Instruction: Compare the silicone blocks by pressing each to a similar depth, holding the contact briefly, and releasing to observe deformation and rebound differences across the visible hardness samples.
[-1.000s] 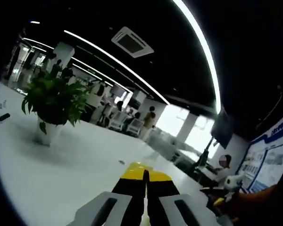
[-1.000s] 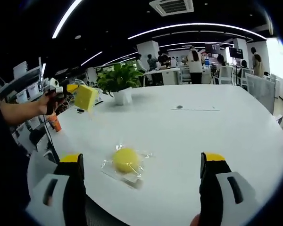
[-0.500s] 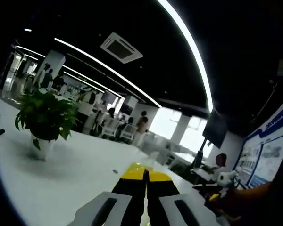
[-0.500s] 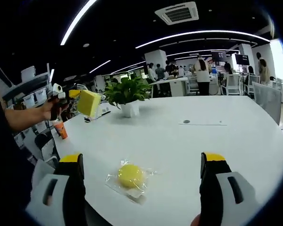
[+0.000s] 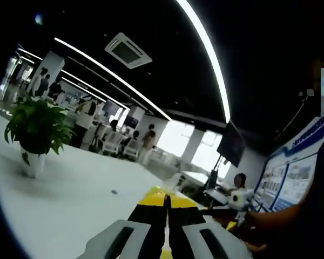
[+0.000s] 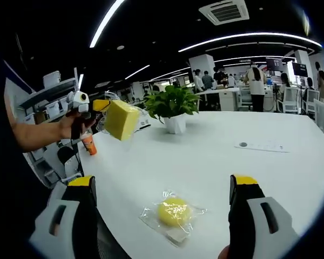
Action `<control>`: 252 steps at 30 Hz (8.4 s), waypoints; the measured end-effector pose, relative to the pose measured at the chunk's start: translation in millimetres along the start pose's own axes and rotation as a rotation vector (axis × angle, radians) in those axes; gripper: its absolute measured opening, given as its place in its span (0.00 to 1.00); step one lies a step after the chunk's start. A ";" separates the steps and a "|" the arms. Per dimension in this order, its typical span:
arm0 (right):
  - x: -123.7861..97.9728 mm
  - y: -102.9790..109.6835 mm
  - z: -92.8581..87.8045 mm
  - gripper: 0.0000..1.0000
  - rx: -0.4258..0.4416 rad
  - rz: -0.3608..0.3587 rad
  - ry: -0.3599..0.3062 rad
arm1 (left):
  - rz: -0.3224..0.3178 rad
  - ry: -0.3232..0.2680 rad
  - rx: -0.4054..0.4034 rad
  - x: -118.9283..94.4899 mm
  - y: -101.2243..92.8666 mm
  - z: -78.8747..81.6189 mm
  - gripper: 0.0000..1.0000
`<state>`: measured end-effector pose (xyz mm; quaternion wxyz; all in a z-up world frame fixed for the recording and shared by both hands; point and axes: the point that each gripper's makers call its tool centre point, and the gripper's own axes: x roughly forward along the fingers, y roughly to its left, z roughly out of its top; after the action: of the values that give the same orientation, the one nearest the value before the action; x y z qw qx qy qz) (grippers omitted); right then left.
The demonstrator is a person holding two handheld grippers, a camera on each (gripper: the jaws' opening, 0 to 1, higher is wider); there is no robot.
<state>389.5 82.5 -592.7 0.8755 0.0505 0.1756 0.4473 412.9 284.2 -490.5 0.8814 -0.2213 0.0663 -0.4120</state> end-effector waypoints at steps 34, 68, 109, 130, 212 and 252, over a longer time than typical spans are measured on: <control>65.8 87.5 54.1 0.75 -0.037 0.336 -0.231 | -0.231 -0.047 -0.126 20.2 -78.6 -4.9 0.00; 74.3 98.8 55.9 0.27 0.071 0.392 -0.254 | -0.201 -0.054 -0.122 14.7 -75.3 -9.9 0.00; 72.3 125.9 44.7 0.02 0.162 0.432 -0.024 | -0.093 0.021 0.060 -9.1 -66.3 -20.1 0.00; 72.8 125.1 34.3 0.02 0.154 0.419 0.039 | -0.054 0.051 0.158 -7.3 -56.1 -29.0 0.00; -25.5 -40.1 4.3 0.96 0.022 -0.178 -0.118 | -0.002 -0.042 -0.139 0.2 -18.3 -10.9 0.00; -71.5 -60.9 -96.2 0.96 -0.023 -0.364 0.038 | 0.161 -0.073 -0.521 -12.9 60.0 -98.7 0.00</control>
<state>363.7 -17.6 -678.8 0.9390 -0.0007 0.1931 0.2845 416.8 294.7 -606.2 0.8266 -0.4491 0.1557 -0.3014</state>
